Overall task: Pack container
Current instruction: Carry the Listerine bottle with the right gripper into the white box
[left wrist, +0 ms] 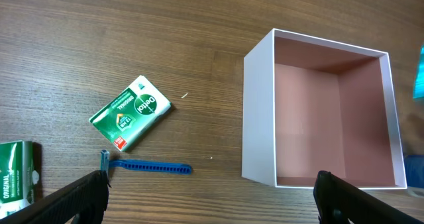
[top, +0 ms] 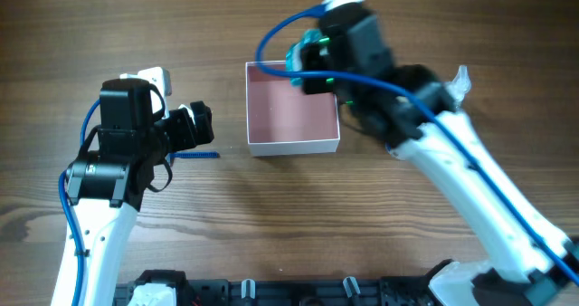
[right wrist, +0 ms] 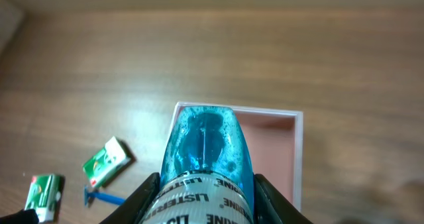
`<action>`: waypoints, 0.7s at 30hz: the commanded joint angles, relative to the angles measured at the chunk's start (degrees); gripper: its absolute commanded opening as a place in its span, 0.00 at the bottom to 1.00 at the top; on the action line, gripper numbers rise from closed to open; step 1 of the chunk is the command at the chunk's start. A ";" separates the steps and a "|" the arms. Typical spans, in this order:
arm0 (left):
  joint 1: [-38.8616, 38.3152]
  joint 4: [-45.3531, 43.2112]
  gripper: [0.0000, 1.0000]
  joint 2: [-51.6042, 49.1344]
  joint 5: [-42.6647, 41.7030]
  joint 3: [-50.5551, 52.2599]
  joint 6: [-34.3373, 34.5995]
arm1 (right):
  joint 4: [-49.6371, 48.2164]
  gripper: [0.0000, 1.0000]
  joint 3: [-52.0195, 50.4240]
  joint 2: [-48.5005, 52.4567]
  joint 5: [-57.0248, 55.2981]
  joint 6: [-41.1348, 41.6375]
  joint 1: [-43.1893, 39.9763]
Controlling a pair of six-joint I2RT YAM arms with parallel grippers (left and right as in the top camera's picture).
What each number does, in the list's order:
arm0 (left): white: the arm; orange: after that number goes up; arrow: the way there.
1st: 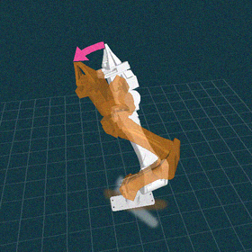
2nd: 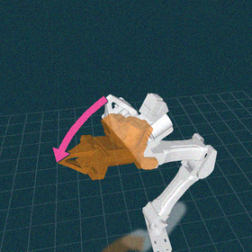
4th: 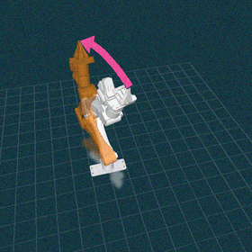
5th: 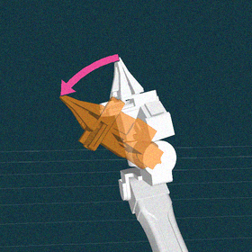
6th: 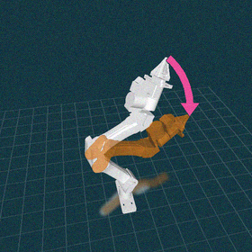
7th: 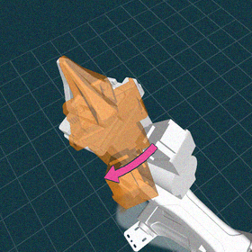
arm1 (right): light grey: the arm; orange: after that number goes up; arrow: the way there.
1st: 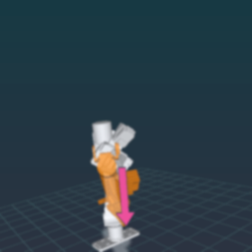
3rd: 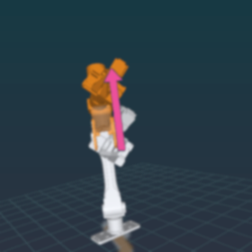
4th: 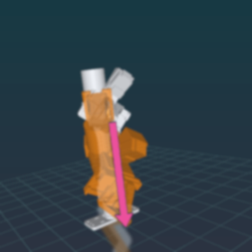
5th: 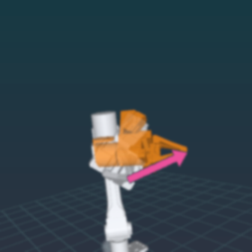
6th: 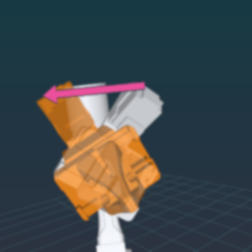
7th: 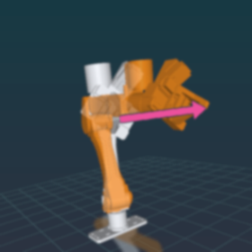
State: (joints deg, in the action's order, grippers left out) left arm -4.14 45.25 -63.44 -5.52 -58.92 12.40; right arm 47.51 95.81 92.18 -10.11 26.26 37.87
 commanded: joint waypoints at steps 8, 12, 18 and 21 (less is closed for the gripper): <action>-0.37 0.04 1.00 0.11 -1.09 -1.01 0.50 | -4.46 0.04 0.55 14.25 -2.14 3.67 1.92; -0.37 0.04 1.00 0.11 -1.09 -0.98 0.48 | -5.99 0.04 0.55 16.90 -2.14 3.65 1.92; -0.37 0.04 1.00 0.11 -1.09 -1.01 0.48 | -7.23 0.04 0.55 20.20 -2.14 3.74 1.03; -0.37 0.04 1.00 0.11 -1.09 -0.98 0.50 | -8.11 0.04 0.52 21.35 -2.12 3.69 -0.02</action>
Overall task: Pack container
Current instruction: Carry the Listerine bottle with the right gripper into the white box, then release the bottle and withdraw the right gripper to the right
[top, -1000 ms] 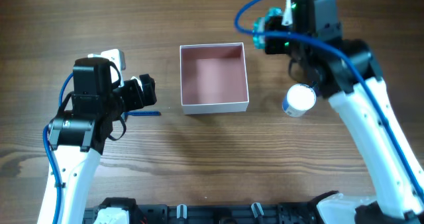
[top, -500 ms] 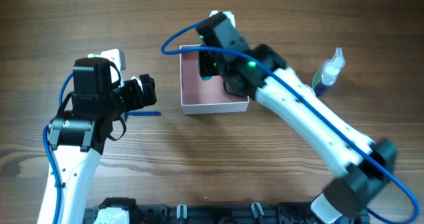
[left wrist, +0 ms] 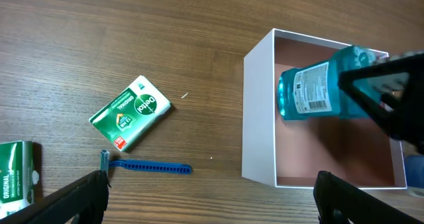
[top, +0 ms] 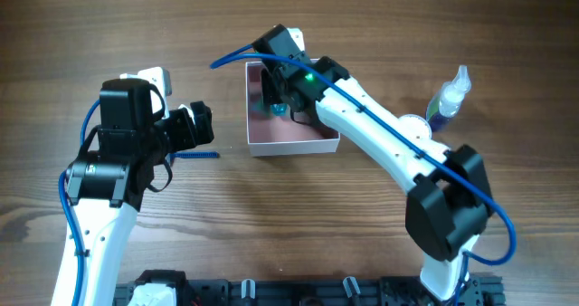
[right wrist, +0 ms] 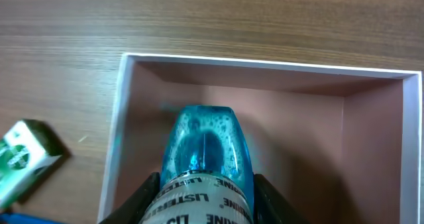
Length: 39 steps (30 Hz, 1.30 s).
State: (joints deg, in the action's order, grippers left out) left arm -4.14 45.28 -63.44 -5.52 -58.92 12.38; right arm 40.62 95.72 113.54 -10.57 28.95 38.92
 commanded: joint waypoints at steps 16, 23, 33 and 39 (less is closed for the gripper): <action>-0.37 0.04 1.00 0.11 -1.09 -1.01 0.52 | -1.20 0.69 0.61 0.37 -1.40 -0.44 -1.51; -0.37 0.04 1.00 0.11 -1.09 -1.01 0.52 | -0.96 0.79 0.61 0.24 -1.44 -0.52 -1.51; -0.37 0.02 1.00 0.09 -1.09 -0.98 0.50 | 4.28 0.94 0.68 -8.33 -1.51 -2.01 -1.64; -0.37 0.02 1.00 0.11 -1.07 -0.98 0.50 | 12.31 1.00 0.68 -22.32 -2.78 -1.03 -6.75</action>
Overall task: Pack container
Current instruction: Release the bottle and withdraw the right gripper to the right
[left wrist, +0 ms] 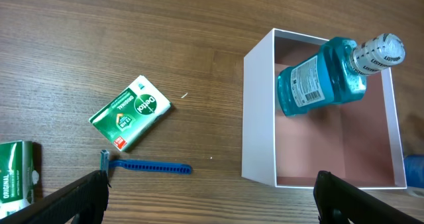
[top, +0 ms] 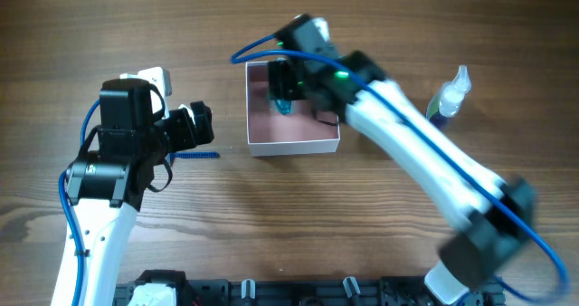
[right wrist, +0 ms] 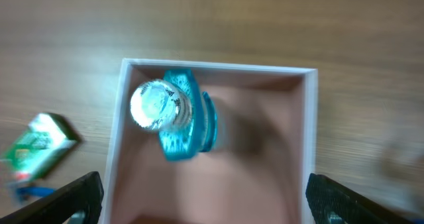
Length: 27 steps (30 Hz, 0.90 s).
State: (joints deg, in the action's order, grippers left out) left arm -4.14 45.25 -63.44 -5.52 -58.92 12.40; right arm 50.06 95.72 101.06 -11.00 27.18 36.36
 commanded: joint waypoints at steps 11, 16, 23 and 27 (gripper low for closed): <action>-0.37 0.28 1.00 0.09 -1.07 -1.01 0.48 | 17.53 1.00 0.66 -24.57 -2.54 1.27 -28.13; -0.35 0.28 1.00 0.09 -1.09 -1.01 0.48 | 20.04 1.00 -1.07 -23.10 2.10 -3.72 -38.01; -0.37 0.26 1.00 0.09 -1.09 -0.98 0.48 | 18.23 1.00 -8.72 -18.58 5.57 -10.99 -42.75; -0.37 0.24 1.00 0.09 -1.09 -0.98 0.48 | 14.64 1.00 -14.67 -14.88 7.34 -13.73 -42.75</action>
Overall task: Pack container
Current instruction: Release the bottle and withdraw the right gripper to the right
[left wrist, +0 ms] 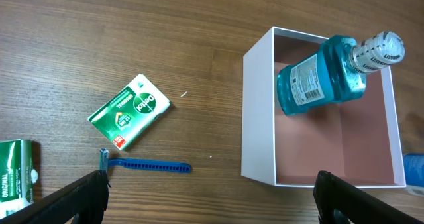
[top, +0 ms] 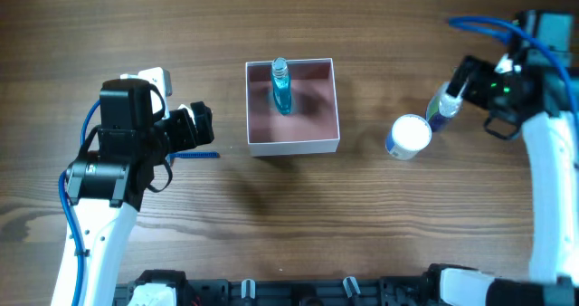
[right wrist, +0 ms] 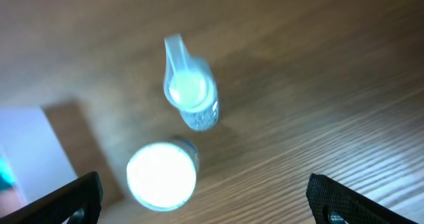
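Note:
The white box with a pink inside point(top: 294, 146) stands mid-table; the left wrist view shows its near wall point(left wrist: 258, 118). A blue mouthwash bottle point(top: 280, 87) stands upright in its back left corner, and the same bottle point(left wrist: 318, 85) shows in the left wrist view. My right gripper point(right wrist: 209, 201) is open and empty, high over a clear spray bottle point(right wrist: 191, 95) and a white-lidded jar point(right wrist: 162, 174) right of the box. My left gripper point(left wrist: 212, 197) hangs open left of the box, above a blue razor point(left wrist: 149, 165) and a green soap packet point(left wrist: 129, 111).
A second green packet point(left wrist: 14, 177) lies at the far left. In the overhead view the jar point(top: 408, 135) and the spray bottle point(top: 448, 98) stand close together, a hand's width right of the box. A black rail runs along the table's front edge.
My right gripper was open above the box and the standing bottle. Now it is far to the right, over the spray bottle and the jar. The left arm has not moved.
My right gripper first held the mouthwash bottle over the box's back edge, then low inside the box. After that the bottle stood free in the box with the gripper open above it. Now the gripper is over the items on the right.

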`<action>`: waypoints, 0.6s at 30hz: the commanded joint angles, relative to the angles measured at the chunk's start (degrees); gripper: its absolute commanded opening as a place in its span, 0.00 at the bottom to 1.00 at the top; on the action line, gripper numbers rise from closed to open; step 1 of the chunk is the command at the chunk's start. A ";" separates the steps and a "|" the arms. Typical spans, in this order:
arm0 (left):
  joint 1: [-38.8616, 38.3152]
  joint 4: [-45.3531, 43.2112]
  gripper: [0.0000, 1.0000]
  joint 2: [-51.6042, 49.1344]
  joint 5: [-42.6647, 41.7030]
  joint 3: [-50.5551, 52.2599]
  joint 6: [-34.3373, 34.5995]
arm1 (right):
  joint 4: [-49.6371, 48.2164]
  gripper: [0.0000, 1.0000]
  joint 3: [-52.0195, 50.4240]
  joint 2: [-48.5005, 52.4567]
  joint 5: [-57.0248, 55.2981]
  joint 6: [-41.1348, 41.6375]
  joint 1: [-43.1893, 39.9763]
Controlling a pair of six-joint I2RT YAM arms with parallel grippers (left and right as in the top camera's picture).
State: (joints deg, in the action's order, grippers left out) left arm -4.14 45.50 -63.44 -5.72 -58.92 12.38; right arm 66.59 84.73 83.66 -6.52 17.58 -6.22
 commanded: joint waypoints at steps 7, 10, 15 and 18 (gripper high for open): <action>-0.37 0.00 1.00 0.09 -0.90 -0.98 0.50 | -9.11 1.00 -7.74 7.85 3.17 -4.02 -0.17; -0.37 0.00 1.00 0.09 -0.90 -0.98 0.50 | -12.17 1.00 -8.66 9.53 3.17 -3.89 -0.17; -0.37 0.00 1.00 0.09 -0.90 -0.98 0.50 | -15.28 1.00 -8.70 11.10 1.68 -2.69 -0.17; -0.37 0.02 1.00 0.09 -0.87 -0.98 0.50 | -16.92 1.00 -8.70 11.61 1.42 -2.43 -0.17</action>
State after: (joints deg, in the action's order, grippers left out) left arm -4.14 45.47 -63.44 -5.72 -58.92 12.38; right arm 51.00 76.34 94.06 -4.32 14.68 -6.22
